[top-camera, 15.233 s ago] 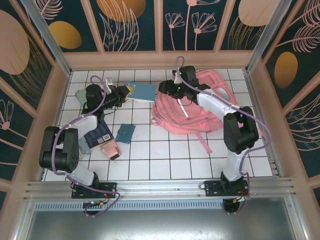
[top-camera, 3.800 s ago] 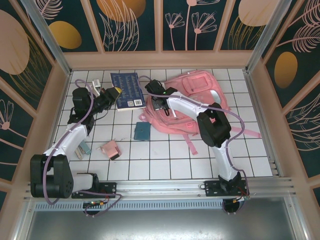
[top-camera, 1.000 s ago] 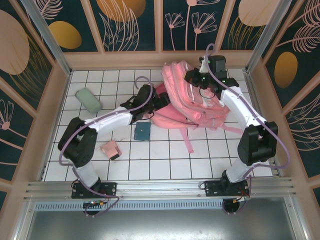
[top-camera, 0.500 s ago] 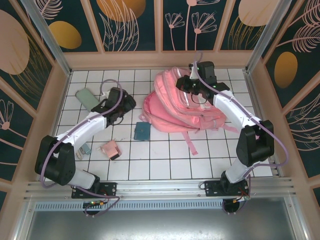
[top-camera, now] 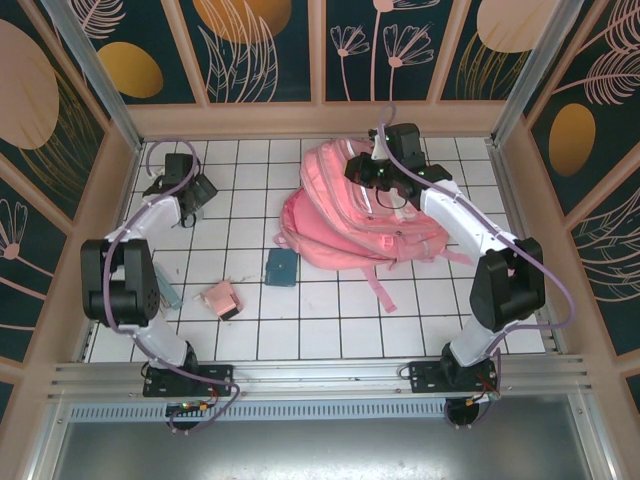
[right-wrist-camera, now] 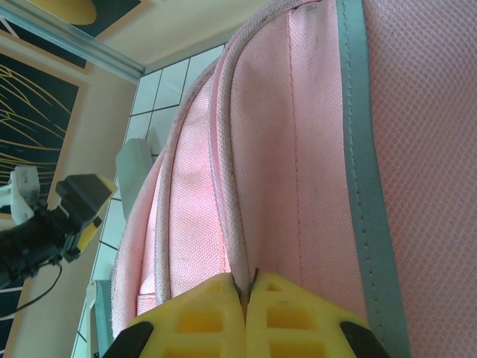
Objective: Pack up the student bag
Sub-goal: Pick up the glasses case from the top-left of the table.
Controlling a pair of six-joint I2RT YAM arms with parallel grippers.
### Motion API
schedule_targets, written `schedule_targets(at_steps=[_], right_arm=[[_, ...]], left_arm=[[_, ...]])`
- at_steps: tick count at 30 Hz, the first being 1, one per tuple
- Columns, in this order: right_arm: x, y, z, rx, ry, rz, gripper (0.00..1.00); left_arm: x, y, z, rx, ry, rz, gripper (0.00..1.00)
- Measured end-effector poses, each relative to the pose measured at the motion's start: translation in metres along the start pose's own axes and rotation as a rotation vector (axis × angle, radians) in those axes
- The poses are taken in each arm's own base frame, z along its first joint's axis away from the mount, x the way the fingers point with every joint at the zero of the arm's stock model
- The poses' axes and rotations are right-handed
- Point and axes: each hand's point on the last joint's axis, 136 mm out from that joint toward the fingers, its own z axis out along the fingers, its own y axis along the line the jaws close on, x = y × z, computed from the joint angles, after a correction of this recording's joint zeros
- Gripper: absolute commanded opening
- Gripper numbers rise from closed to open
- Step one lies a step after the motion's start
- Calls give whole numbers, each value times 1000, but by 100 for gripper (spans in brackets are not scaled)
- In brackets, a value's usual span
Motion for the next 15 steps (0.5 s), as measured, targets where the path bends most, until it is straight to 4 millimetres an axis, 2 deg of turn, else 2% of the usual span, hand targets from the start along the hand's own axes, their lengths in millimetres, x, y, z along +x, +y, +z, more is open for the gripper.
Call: schedule_targets(at_steps=[4, 8, 15], right_arm=[[0, 0, -1, 2, 2, -2, 0], [-1, 0, 0, 6, 6, -3, 0], [-5, 1, 3, 16, 16, -8, 0]], left_arm=[[-14, 7, 27, -42, 15, 4, 99], [-20, 17, 50, -73, 44, 3, 99], [-13, 26, 83, -112, 101, 21, 97]])
